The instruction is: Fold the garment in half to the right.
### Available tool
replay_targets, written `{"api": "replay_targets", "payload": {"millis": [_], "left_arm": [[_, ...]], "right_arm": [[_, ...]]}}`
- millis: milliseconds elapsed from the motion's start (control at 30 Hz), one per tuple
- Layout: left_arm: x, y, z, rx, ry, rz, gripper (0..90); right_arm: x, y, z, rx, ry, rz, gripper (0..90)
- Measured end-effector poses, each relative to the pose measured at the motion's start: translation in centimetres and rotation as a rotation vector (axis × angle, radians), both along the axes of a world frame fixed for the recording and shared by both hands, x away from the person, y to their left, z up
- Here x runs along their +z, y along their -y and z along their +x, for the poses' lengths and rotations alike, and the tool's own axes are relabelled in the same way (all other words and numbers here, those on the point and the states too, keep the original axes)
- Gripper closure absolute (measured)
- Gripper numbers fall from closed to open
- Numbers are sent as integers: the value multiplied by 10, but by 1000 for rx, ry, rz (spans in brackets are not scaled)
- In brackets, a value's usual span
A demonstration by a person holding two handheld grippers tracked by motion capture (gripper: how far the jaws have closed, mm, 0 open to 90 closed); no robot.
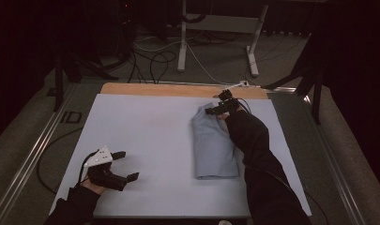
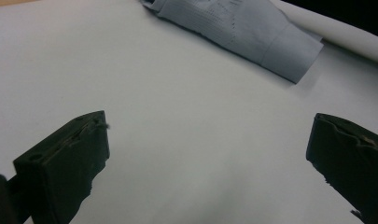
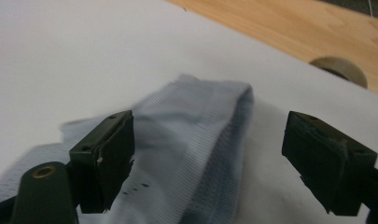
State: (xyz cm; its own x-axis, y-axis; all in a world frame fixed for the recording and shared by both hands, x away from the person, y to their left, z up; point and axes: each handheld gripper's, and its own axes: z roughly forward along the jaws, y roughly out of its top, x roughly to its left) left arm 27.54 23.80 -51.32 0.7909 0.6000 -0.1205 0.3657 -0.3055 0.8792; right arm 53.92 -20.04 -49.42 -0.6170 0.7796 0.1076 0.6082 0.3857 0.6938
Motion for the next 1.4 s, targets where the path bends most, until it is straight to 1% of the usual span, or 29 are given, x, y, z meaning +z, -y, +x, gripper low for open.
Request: {"api": "replay_targets", "payload": {"millis": [67, 100, 133, 167, 200, 233, 267, 300, 367, 433, 500, 567, 600, 700, 733, 767, 800, 833, 867, 900, 933, 967, 1000, 1100, 1167, 1233, 1300, 1400], "left_arm": [[-2, -2, 0, 6, -9, -6, 5], [-3, -3, 0, 9, -9, -5, 5], [-4, -4, 0, 10, -9, -5, 5], [-4, -5, 0, 14, -11, 0, 5], [-5, -6, 0, 17, -11, -4, 5], [-6, -9, -1, 27, -12, -17, 5], [-6, -9, -1, 27, -12, -17, 5], [-6, -10, -1, 29, -10, -15, 5], [-5, -12, -2, 32, -11, -26, 5], [-5, -14, -2, 43, -10, -31, 5], [-5, -14, -2, 42, -10, -38, 5], [-5, -14, -2, 43, -10, -37, 5], [-5, -14, -2, 42, -12, -40, 5], [-5, -13, -2, 37, -12, -39, 5], [-5, -14, -2, 39, -14, -43, 5], [-6, -14, -1, 42, -14, -42, 5], [-6, -14, -1, 42, -14, -42, 5], [-6, -14, -1, 41, -14, -43, 5], [-6, -14, -1, 39, -13, -43, 5], [-5, -15, -1, 43, -7, -50, 5], [-5, -15, -1, 43, -7, -50, 5], [-5, -15, -1, 44, -7, -54, 5], [-5, -15, -1, 46, -6, -54, 5], [-5, -16, 0, 48, -9, -56, 5], [-6, -16, 0, 48, -13, -55, 5], [-6, -16, 0, 45, -17, -52, 5], [-6, -16, 0, 48, -18, -59, 5], [-6, -16, 0, 43, -16, -53, 5]], "right_arm": [[-4, 1, 1, 1, -12, 0, 184], [-10, 2, 3, -6, -30, -11, 206], [-10, 2, 3, -6, -30, -11, 206], [-16, 4, 4, -9, -40, -23, 232], [-16, 4, 4, -9, -40, -23, 232], [-20, 6, 4, -15, -57, -23, 296], [-22, 6, 4, -8, -60, -26, 341], [-22, 6, 4, -8, -60, -26, 341], [-24, 6, 2, 6, -67, -31, 427], [-24, 6, 0, 22, -76, -20, 517], [-23, 4, -1, 38, -80, -26, 632], [-19, 1, -5, 51, -48, -68, 799], [-19, 1, -5, 51, -48, -68, 799], [-13, -1, -8, 70, -18, -79, 826], [-8, -1, -11, 76, 8, -60, 828], [-5, -1, -12, 87, 22, -41, 829], [-5, -1, -12, 87, 22, -41, 829], [-1, -2, -12, 101, 40, -13, 830], [0, -3, -11, 97, 44, -15, 830], [0, -4, -11, 98, 53, 1, 831], [0, -4, -11, 98, 53, 1, 831], [1, -4, -11, 101, 59, 28, 831], [0, -8, -8, 82, 57, 12, 831], [-2, -9, -6, 79, 50, 0, 831], [-9, -10, -3, 65, 21, -11, 830], [-14, -10, -1, 45, -2, -19, 830], [-17, -10, -1, 36, -16, -43, 830], [-18, -11, 0, 31, -24, -50, 829]]}}
